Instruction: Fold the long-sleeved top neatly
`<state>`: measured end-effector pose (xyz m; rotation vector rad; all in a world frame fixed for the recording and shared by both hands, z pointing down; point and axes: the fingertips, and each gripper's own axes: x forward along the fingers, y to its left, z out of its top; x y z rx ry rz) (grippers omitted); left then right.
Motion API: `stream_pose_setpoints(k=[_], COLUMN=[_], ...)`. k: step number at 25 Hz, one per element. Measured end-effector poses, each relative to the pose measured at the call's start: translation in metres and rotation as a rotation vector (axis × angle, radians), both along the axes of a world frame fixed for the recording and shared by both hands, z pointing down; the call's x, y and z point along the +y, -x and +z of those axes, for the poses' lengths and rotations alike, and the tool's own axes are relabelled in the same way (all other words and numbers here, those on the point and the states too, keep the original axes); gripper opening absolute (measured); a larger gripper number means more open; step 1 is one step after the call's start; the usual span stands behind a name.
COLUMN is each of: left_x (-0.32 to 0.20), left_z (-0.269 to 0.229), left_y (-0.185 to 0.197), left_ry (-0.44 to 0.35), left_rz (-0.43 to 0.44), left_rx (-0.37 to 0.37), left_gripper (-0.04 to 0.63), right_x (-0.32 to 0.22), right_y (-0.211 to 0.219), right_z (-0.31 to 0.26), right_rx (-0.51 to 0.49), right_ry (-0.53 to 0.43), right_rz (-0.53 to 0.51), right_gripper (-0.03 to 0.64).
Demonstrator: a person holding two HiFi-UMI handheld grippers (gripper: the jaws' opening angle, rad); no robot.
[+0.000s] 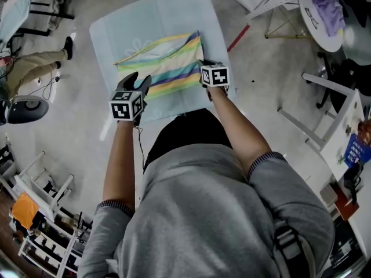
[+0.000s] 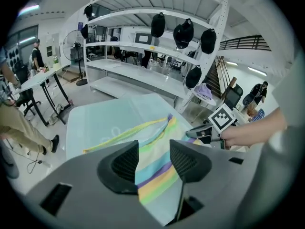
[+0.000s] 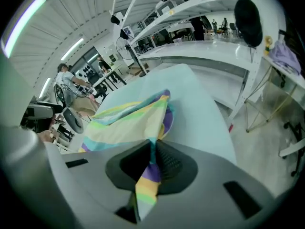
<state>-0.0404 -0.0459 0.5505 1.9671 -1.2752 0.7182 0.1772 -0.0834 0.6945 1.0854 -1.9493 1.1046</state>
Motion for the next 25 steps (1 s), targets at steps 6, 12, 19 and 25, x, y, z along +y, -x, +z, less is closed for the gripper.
stream_pose_setpoints(k=[6,12,19,25], left_x=[0.012,0.026,0.035,0.046], left_z=[-0.017,-0.016,-0.025,-0.03], left_y=[0.026,0.061,0.108,0.142], left_ry=[-0.023,-0.027,-0.062,-0.08], left_rz=[-0.072,-0.082,-0.073,-0.08], left_rx=[-0.009,0.022,0.06,0.081], left_gripper=[0.225,0.224,0.224,0.222], right_x=[0.0,-0.001,0.008,0.018], right_y=[-0.007,0.021,0.073,0.131], right_z=[-0.008,-0.046,-0.09,-0.113], right_rx=[-0.031,-0.039,0.0,-0.028], right_ry=[0.018,-0.03,-0.109,-0.146], right_rz=[0.003,-0.005,-0.059,-0.107], right_gripper=[0.044,0.044,0.044,0.044])
